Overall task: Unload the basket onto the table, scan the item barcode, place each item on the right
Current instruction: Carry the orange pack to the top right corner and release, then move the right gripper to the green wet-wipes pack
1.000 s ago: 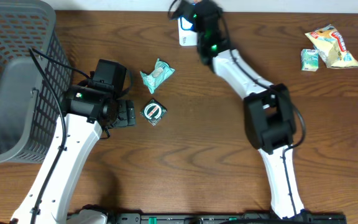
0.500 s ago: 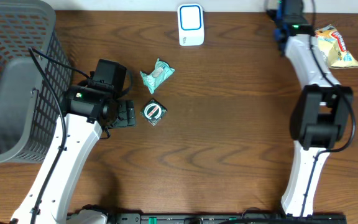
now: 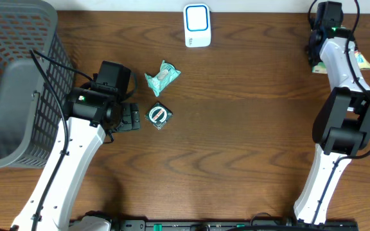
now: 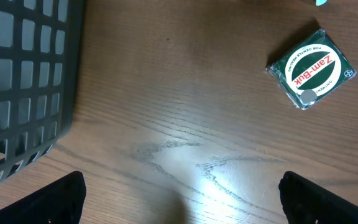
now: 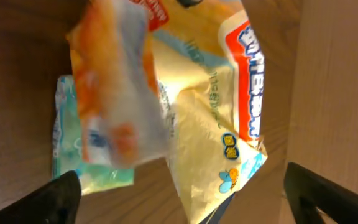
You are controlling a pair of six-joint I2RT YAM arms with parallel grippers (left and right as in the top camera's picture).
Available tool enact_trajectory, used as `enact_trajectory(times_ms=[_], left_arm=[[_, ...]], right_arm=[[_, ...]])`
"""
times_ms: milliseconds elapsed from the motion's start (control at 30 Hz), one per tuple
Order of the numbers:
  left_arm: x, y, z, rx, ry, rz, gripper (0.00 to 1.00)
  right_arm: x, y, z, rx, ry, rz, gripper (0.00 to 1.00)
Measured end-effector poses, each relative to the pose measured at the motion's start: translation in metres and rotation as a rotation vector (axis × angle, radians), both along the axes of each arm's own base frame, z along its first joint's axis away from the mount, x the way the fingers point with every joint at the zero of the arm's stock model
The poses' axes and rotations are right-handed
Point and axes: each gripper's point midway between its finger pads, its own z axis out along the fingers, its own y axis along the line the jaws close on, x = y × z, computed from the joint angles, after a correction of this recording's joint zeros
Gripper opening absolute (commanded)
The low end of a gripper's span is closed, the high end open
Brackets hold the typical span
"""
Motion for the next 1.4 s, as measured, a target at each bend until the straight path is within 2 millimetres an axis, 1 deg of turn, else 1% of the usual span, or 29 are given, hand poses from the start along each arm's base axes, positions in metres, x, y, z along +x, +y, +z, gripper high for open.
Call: enact_trajectory(times_ms=[167, 233, 267, 333, 400, 433, 467, 500, 567, 633, 667, 700, 767, 800, 833, 900, 1000, 1133, 1200, 1333, 1400], left_arm=[[0.000, 0.000, 0.000, 0.000, 0.000, 0.000, 0.98], [0.000, 0.000, 0.000, 0.000, 0.000, 0.000, 0.98], [0.000, 0.000, 0.000, 0.000, 0.000, 0.000, 0.98], [0.000, 0.000, 0.000, 0.000, 0.000, 0.000, 0.98], [0.000, 0.000, 0.000, 0.000, 0.000, 0.000, 0.98], [0.000, 0.000, 0.000, 0.000, 0.000, 0.000, 0.98], [0.000, 0.000, 0.000, 0.000, 0.000, 0.000, 0.98], [0.000, 0.000, 0.000, 0.000, -0.001, 0.000, 0.98], [0.000, 0.000, 0.000, 0.000, 0.000, 0.000, 0.98], [0.000, 0.000, 0.000, 0.000, 0.000, 0.000, 0.98], [0.000, 0.000, 0.000, 0.000, 0.000, 0.000, 0.98], [0.000, 0.000, 0.000, 0.000, 0.000, 0.000, 0.98], [0.000, 0.000, 0.000, 0.000, 0.000, 0.000, 0.98], [0.000, 0.000, 0.000, 0.000, 0.000, 0.000, 0.98], [0.000, 0.000, 0.000, 0.000, 0.000, 0.000, 0.98], [0.000, 0.000, 0.000, 0.000, -0.001, 0.000, 0.98], [0.000, 0.000, 0.000, 0.000, 0.000, 0.000, 0.98], [0.000, 0.000, 0.000, 0.000, 0.000, 0.000, 0.98], [0.000, 0.000, 0.000, 0.000, 0.000, 0.000, 0.98], [0.000, 0.000, 0.000, 0.000, 0.000, 0.000, 0.98], [0.000, 0.000, 0.000, 0.000, -0.001, 0.000, 0.97]], right_arm=[[0.002, 0.006, 0.005, 0.026, -0.041, -0.027, 0.99], [0.005, 0.014, 0.015, 0.057, -0.080, -0.020, 0.98], [0.006, 0.016, 0.019, 0.069, -0.090, -0.015, 0.95], [0.010, 0.030, 0.038, 0.119, -0.142, 0.019, 0.90], [0.015, 0.048, 0.060, 0.182, -0.201, 0.064, 0.86], [0.018, 0.061, 0.073, 0.224, -0.235, 0.096, 0.84], [0.020, 0.079, 0.092, 0.282, -0.280, 0.141, 0.84], [0.021, 0.084, 0.096, 0.301, -0.293, 0.151, 0.85], [0.023, 0.112, 0.114, 0.398, -0.340, 0.214, 0.86], [0.023, 0.145, 0.123, 0.511, -0.354, 0.287, 0.93], [0.022, 0.160, 0.124, 0.565, -0.348, 0.322, 0.99], [0.019, 0.182, 0.122, 0.643, -0.327, 0.368, 0.99], [0.008, 0.216, 0.116, 0.770, -0.271, 0.434, 0.99], [0.000, 0.238, 0.114, 0.851, -0.230, 0.475, 0.99], [-0.008, 0.256, 0.113, 0.918, -0.198, 0.507, 0.99], [-0.026, 0.292, 0.116, 1.051, -0.134, 0.577, 0.99], [-0.042, 0.337, 0.125, 1.168, -0.087, 0.678, 0.99], [-0.059, 0.386, 0.127, 1.222, -0.035, 0.748, 0.99], [-0.062, 0.409, 0.120, 1.232, -0.014, 0.720, 0.99], [-0.070, 0.441, 0.087, 1.229, 0.061, 0.565, 0.99], [-0.079, 0.454, 0.068, 1.214, 0.109, 0.502, 0.99]])
